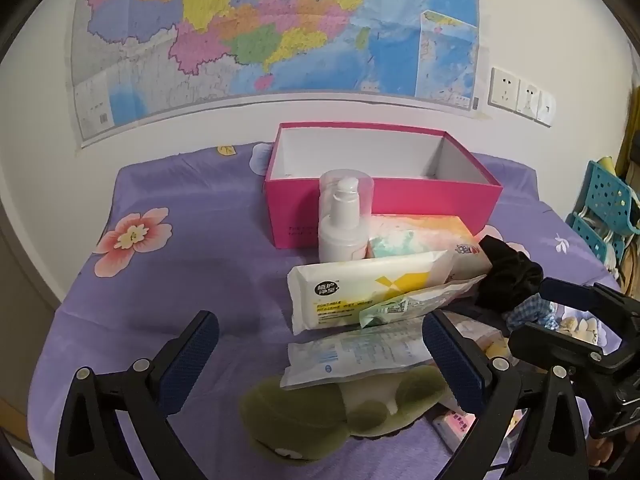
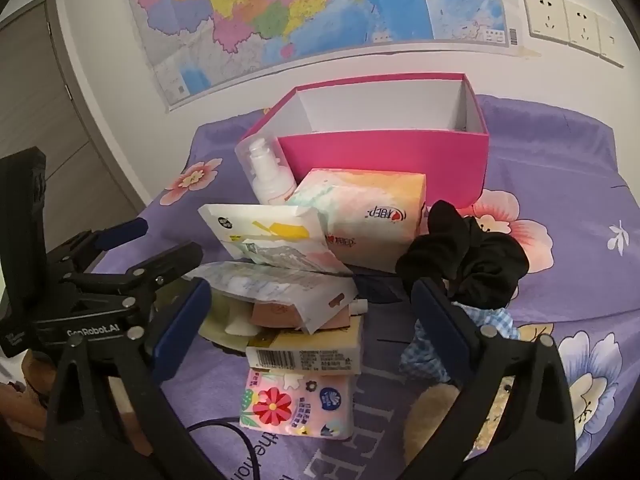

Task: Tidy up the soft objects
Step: 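Reach the left gripper to the white wet-wipes pack and grasp it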

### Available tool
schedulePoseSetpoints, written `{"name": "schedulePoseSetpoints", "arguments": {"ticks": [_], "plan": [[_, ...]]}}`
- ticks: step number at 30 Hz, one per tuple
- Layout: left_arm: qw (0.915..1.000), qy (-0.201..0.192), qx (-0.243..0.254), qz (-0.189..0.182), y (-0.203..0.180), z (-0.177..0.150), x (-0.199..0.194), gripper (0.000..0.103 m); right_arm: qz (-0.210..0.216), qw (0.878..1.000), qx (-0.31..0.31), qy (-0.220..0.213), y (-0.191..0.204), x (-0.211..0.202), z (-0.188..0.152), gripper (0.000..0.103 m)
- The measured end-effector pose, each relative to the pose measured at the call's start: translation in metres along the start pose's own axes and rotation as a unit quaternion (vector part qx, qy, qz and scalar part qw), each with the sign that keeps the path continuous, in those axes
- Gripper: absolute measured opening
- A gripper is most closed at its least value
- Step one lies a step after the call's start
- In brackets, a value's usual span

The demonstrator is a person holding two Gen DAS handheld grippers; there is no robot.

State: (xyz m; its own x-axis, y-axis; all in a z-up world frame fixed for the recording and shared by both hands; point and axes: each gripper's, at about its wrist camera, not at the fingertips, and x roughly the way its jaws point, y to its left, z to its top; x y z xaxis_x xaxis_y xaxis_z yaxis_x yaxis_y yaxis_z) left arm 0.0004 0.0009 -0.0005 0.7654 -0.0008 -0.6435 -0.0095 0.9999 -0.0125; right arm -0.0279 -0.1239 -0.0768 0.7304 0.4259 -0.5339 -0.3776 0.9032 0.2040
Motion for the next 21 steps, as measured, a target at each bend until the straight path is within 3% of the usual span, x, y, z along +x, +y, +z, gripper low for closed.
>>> {"name": "schedulePoseSetpoints", "arguments": {"ticks": [6,10,17,21], "plan": [[1.0000,0.005,-0.005,-0.005,0.014,-0.002,0.005,0.103,0.009,1.000,0.004,0.016,-0.003,0.011,0.002,0.094],[0.9998,0.013,-0.011,-0.013,0.030,-0.001,0.017,0.103,0.019,0.999,0.006,0.035,-0.007,0.021,0.004,0.079],[0.9961,0.047,-0.003,-0.074,0.036,-0.004,0.033,0.095,0.018,0.999,-0.007,0.051,-0.009,0.042,0.012,0.063],[0.9934,0.059,-0.004,-0.099,0.038,0.001,0.042,0.091,0.018,0.998,-0.020,0.049,-0.009,0.048,0.021,0.062]]}}
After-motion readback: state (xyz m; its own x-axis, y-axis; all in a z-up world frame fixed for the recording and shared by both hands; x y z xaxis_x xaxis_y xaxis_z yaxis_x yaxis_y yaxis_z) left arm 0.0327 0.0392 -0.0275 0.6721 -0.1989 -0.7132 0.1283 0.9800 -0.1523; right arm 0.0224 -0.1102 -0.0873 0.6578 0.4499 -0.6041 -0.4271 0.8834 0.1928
